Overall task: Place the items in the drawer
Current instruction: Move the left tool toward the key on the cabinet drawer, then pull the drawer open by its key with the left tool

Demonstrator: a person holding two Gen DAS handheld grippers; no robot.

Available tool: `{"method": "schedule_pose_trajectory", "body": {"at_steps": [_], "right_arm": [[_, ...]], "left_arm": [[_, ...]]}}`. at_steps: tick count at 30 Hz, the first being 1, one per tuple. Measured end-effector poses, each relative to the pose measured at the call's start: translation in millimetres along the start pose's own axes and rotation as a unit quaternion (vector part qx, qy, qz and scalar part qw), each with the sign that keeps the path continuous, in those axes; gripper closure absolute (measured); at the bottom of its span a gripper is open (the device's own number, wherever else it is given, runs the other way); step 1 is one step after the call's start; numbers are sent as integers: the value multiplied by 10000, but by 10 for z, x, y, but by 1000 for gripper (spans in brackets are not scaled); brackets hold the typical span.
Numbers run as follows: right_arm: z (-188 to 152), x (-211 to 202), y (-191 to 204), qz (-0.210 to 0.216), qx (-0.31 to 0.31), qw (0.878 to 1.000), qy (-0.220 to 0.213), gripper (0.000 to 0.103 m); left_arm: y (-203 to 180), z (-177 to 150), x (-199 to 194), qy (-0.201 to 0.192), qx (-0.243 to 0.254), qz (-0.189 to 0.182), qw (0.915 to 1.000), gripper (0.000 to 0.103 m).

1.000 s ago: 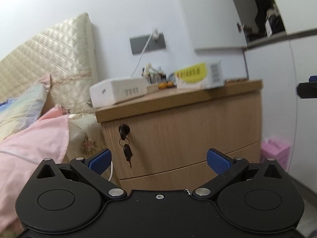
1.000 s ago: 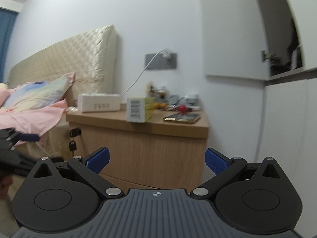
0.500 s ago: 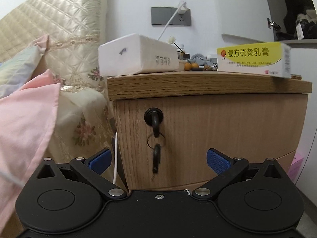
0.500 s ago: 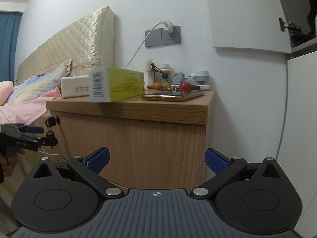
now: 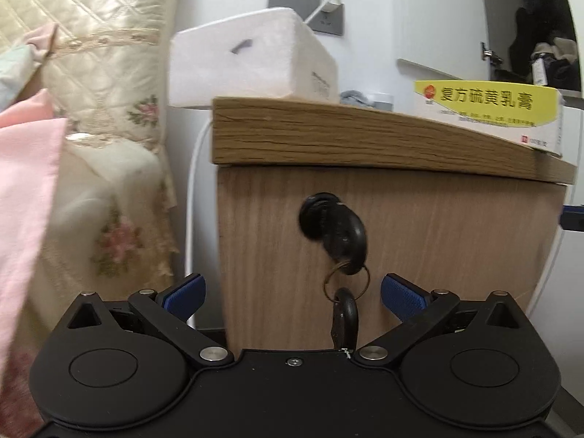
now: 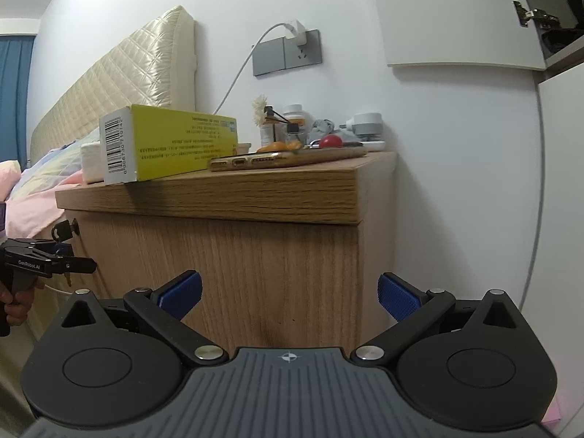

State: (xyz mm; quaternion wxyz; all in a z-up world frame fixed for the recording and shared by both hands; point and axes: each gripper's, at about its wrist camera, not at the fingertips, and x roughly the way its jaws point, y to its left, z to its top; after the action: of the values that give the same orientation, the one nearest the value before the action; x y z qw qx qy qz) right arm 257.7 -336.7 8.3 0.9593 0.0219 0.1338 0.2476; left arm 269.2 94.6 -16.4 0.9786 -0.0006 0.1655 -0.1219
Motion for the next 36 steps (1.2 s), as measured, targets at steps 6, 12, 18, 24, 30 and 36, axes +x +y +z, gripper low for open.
{"method": "schedule_pose_trajectory", "body": {"at_steps": [6, 12, 18, 24, 30, 36], "right_arm": [[9, 39, -8, 180, 27, 9998, -48, 0], [50, 65, 12, 168, -15, 9998, -63, 2], [46, 60, 45, 122, -138, 9998, -52, 2], [63, 42, 52, 156, -140, 9998, -15, 1], [60, -48, 53, 362, -343, 9987, 96, 1], [49, -155, 80, 487, -392, 9979, 150, 1]], "left_arm": [[33, -15, 19, -21, 64, -140, 9999, 1], [-32, -17, -17, -70, 159, -185, 9997, 6], [-104, -36, -33, -67, 232, -15, 9997, 6], [-98, -4, -63, -1, 50, -54, 10000, 6], [-138, 13, -101, 25, 43, -72, 10000, 3], [-177, -9, -184, 79, 87, -44, 9999, 3]]}}
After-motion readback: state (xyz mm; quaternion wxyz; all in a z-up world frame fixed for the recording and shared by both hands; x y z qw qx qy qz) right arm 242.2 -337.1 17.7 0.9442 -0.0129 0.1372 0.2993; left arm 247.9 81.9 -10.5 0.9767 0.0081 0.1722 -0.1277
